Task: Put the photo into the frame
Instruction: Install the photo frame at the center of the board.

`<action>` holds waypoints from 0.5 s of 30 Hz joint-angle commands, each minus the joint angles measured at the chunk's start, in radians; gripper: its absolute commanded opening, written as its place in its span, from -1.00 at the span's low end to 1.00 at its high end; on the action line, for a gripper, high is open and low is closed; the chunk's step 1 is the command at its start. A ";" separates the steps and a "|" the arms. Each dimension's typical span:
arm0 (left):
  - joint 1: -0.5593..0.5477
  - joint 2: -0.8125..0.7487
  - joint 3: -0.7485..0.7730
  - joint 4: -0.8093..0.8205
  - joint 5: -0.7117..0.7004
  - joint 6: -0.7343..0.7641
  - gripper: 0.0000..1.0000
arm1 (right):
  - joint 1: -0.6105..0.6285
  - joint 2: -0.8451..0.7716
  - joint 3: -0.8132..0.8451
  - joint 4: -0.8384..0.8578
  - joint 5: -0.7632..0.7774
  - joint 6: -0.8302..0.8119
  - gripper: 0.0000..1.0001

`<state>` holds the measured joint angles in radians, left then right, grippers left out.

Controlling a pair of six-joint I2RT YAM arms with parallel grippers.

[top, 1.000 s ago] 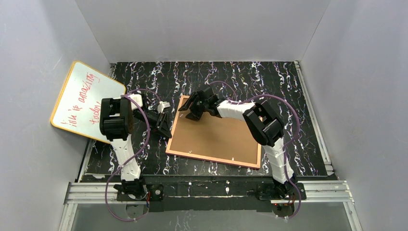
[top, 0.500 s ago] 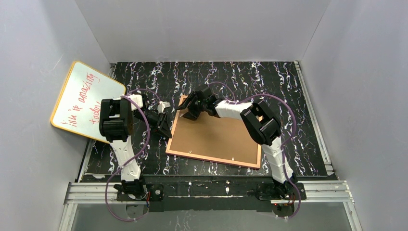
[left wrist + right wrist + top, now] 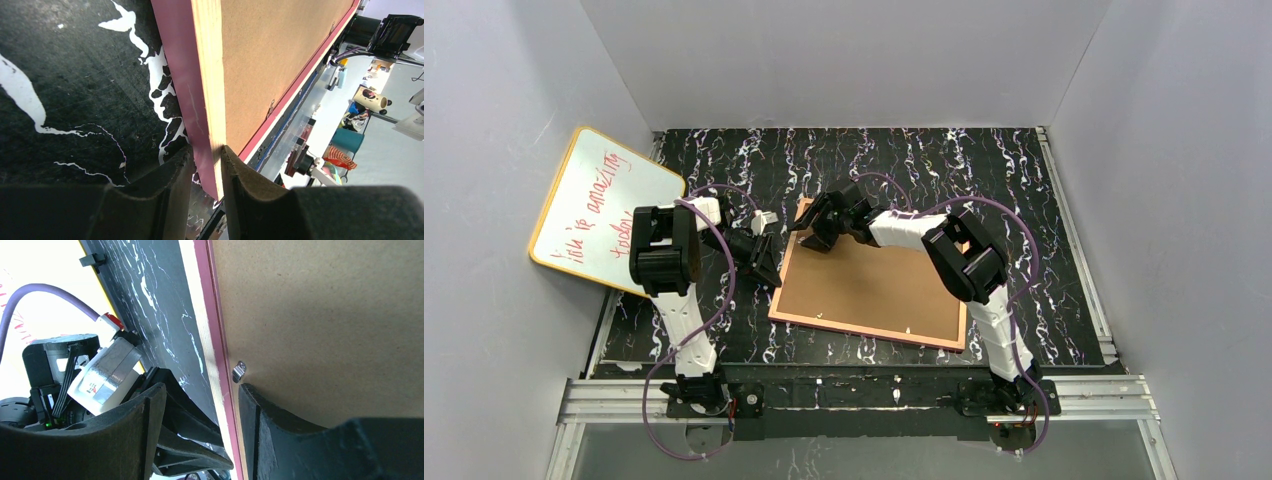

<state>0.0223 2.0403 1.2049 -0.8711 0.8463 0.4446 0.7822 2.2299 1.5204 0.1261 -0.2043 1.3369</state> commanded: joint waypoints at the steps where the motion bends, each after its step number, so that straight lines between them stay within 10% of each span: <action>1: -0.008 0.001 -0.024 0.133 -0.143 0.052 -0.46 | 0.009 0.008 0.019 -0.024 0.024 0.015 0.27; 15: -0.009 -0.002 -0.031 0.134 -0.150 0.061 -0.46 | 0.011 0.050 0.064 -0.023 0.050 0.038 0.19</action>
<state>0.0219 2.0361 1.2003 -0.8665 0.8452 0.4458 0.7876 2.2398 1.5375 0.1139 -0.1810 1.3632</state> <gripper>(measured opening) 0.272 0.605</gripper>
